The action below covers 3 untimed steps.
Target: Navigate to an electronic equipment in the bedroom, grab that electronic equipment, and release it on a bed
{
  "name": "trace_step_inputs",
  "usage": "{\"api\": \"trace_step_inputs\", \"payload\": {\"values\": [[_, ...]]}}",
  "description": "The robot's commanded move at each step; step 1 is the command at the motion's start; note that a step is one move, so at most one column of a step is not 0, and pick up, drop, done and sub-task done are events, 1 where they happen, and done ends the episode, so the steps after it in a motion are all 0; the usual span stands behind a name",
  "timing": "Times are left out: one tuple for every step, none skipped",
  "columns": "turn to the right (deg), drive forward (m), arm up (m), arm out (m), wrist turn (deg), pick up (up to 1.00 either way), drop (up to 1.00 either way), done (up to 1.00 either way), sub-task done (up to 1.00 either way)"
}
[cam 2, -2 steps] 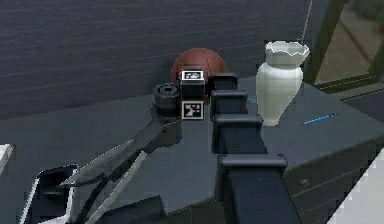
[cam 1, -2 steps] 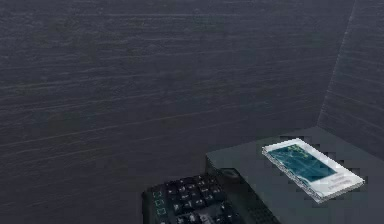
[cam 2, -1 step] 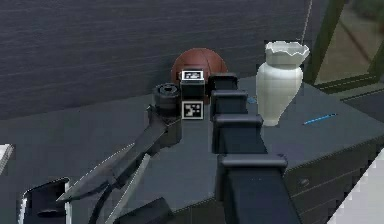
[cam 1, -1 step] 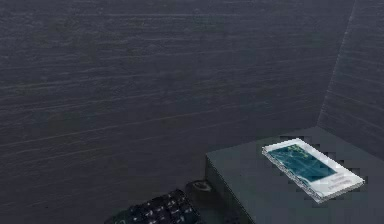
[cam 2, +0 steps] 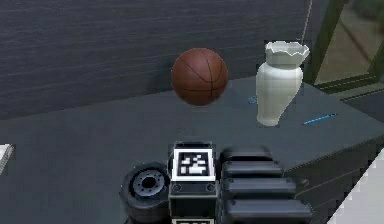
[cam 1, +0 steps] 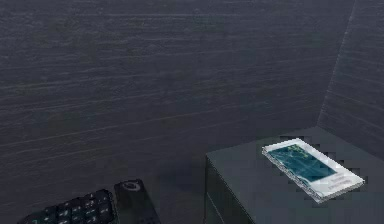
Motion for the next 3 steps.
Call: {"api": "trace_step_inputs", "payload": {"values": [[-45.0,0.00,0.00,0.00,0.0,0.00,0.00,0.00,0.00],[-45.0,0.00,0.00,0.00,0.0,0.00,0.00,0.00,0.00],[-24.0,0.00,0.00,0.00,0.0,0.00,0.00,0.00,0.00]]}}
